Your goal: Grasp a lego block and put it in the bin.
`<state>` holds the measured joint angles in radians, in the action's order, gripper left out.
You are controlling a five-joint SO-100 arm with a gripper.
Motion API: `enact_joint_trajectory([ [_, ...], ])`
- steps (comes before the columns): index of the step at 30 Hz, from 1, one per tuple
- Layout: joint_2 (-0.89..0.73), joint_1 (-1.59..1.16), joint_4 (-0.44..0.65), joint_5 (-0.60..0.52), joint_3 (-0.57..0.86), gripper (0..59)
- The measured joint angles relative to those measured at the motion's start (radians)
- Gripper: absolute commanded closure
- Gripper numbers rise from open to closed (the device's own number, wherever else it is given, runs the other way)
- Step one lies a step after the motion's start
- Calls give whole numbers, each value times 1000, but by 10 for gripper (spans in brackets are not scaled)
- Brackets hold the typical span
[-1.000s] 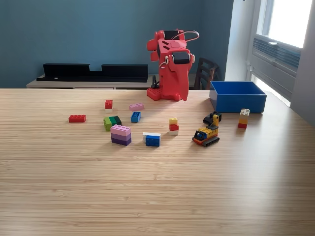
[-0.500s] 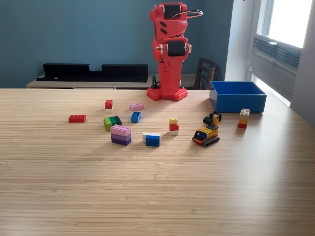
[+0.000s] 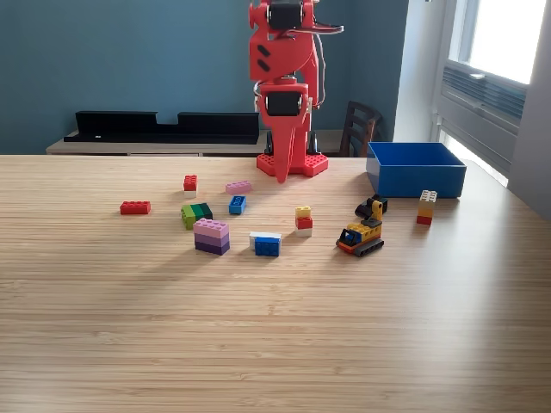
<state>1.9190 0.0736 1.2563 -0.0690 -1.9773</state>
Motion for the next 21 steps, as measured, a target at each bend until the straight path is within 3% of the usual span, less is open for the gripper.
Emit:
enact_joint_trajectory([
  [12,-127,-71,-120,12,15,219],
  [21,-318,-106,-179,5,52,264],
])
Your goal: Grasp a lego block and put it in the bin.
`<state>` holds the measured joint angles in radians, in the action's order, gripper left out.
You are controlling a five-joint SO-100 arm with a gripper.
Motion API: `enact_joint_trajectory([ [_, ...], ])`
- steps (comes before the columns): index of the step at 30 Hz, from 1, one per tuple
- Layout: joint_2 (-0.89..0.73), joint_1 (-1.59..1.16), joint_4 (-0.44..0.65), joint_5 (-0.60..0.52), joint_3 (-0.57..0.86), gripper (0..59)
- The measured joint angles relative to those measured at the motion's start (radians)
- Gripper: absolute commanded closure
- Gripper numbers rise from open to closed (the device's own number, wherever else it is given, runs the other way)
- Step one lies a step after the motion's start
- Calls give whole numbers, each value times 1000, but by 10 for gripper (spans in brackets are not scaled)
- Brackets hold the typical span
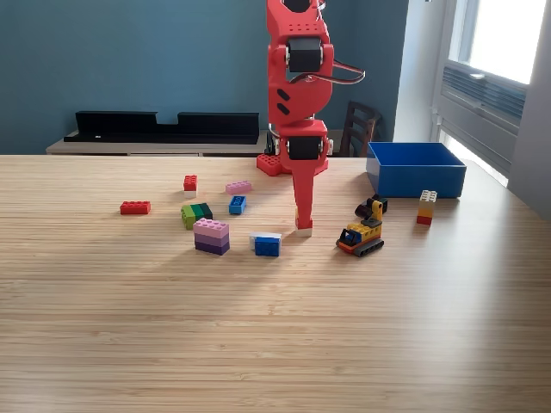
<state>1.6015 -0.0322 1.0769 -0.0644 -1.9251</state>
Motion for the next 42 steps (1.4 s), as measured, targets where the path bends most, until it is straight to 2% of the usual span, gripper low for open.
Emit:
enact_joint_trajectory([
  [2,-32,0,-5,-6,17,284],
  [12,-94,0,-6,-8,43,287],
  [13,-94,0,-6,-8,48,299],
  [16,-94,0,-6,2,58,430],
  [23,-94,0,-15,-2,80,516],
  [37,-94,-8,-48,-26,80,567],
  [42,-94,-35,54,-28,87,571],
])
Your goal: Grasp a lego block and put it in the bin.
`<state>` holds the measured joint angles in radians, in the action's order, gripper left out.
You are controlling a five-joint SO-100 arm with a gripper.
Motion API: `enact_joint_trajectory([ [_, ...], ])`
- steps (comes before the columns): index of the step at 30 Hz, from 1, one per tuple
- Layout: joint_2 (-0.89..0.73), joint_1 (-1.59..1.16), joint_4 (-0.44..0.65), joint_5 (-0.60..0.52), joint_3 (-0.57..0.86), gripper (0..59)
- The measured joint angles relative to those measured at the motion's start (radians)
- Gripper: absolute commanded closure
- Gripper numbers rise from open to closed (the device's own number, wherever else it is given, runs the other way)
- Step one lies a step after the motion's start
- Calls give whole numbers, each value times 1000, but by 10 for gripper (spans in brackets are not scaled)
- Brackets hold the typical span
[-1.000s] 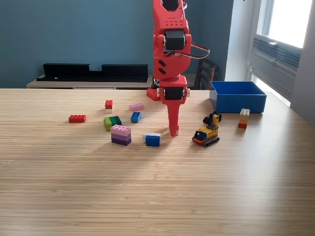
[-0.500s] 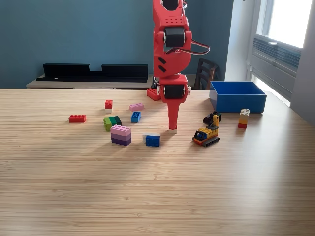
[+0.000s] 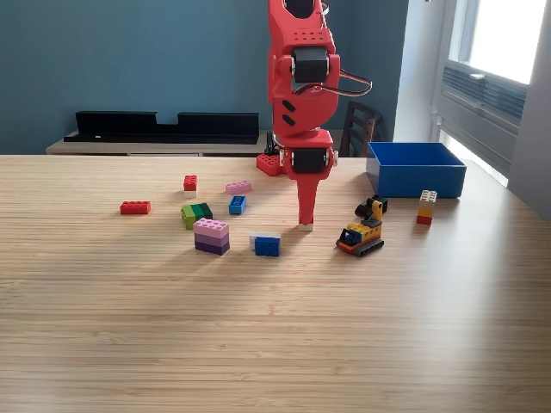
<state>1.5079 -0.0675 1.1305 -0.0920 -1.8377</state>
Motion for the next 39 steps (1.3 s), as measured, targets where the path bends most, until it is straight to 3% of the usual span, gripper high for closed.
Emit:
enact_joint_trajectory([
  [4,0,-41,149,-17,92,573],
  [10,0,-153,410,-32,383,575],
  [13,0,-261,477,-37,495,575],
  [29,0,-899,506,101,522,576],
  [36,0,-1129,506,164,465,570],
  [37,0,-1149,506,170,462,549],
  [39,0,-1173,506,183,460,375],
])
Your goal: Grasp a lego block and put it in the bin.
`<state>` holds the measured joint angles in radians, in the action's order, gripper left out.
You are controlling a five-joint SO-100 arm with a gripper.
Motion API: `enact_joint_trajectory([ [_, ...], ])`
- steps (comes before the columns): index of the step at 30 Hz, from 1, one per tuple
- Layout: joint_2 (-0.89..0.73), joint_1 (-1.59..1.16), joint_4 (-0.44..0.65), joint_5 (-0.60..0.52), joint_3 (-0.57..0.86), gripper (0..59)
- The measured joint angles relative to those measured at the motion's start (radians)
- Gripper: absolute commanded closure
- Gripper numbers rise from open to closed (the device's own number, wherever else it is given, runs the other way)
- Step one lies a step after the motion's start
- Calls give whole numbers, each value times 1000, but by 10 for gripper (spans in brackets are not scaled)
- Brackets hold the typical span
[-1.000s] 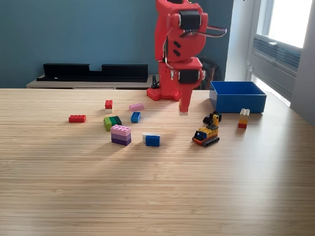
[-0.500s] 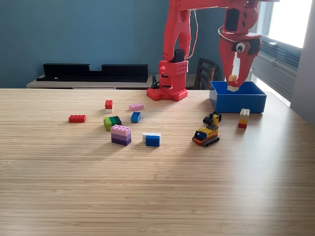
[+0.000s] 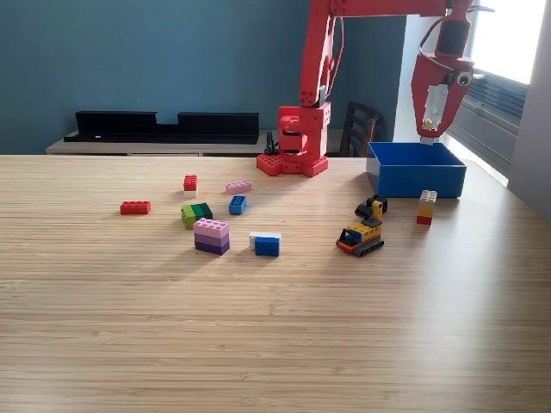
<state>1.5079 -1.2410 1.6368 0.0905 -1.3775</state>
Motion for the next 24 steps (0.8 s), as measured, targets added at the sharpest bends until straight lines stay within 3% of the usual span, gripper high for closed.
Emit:
enact_joint_trajectory([
  [1,0,-5,0,6,0,285],
  [2,0,-6,0,14,0,233],
  [4,0,-8,0,26,0,188],
  [7,0,-8,0,35,0,182],
  [12,0,-8,0,48,0,304],
  [18,0,55,0,46,0,548],
  [24,0,290,0,21,-37,566],
])
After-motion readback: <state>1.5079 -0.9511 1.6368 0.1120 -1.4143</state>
